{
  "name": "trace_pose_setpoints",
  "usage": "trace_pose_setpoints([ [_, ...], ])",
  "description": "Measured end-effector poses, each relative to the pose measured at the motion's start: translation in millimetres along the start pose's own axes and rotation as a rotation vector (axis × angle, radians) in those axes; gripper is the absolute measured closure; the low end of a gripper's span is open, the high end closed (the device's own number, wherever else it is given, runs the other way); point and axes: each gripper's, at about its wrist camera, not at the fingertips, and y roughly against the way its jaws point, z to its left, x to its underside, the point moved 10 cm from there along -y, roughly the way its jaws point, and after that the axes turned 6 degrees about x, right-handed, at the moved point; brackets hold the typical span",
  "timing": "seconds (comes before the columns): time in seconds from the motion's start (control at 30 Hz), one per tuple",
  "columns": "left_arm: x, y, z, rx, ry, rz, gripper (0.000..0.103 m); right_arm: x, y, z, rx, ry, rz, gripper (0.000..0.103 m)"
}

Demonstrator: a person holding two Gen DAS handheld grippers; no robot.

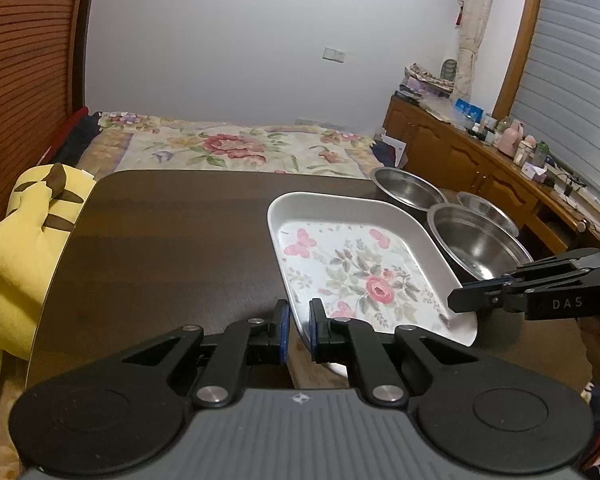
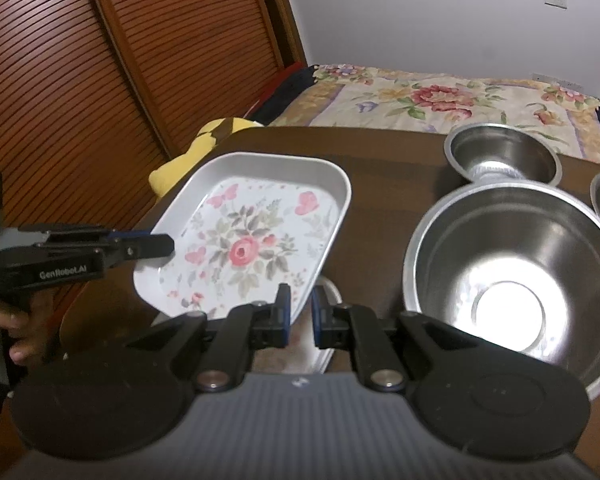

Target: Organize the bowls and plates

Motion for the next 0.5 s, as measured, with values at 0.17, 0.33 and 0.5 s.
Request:
trace_pose_setpoints([
  [0.17, 16, 4, -8, 0.013, 0.004, 0.013, 0.093, 11, 6, 2, -0.003, -0.002, 0.001, 0.091],
  [0.33, 31, 8, -10, 0.028, 0.024, 0.027, 0.093, 21, 12, 4, -0.017, -0.011, 0.003, 0.091],
  [0.5, 43, 12, -17, 0.026, 0.011, 0.032, 0.092, 28, 17, 7, -0.021, 0.000, 0.006, 0.091],
])
